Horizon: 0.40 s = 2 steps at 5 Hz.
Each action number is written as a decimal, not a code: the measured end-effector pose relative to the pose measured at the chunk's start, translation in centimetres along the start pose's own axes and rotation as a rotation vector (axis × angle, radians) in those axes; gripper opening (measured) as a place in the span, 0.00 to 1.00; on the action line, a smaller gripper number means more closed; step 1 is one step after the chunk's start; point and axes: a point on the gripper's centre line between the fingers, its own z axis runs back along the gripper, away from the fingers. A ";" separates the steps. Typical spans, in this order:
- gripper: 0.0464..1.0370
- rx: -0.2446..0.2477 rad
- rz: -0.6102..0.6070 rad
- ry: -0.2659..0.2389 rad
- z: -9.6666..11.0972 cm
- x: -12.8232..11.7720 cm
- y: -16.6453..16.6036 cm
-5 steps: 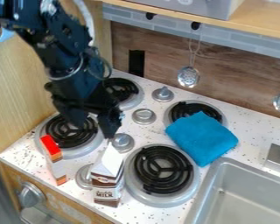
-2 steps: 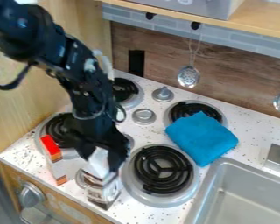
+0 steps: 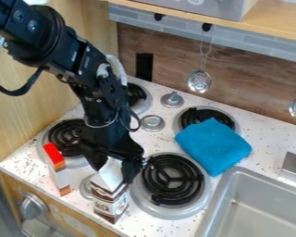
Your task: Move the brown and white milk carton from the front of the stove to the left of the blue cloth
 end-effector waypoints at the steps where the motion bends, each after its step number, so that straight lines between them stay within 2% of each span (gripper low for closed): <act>1: 0.96 -0.018 -0.036 0.034 -0.1 -0.5 -0.2; 2: 0.90 -0.058 -0.082 0.131 -0.1 -1.4 -0.2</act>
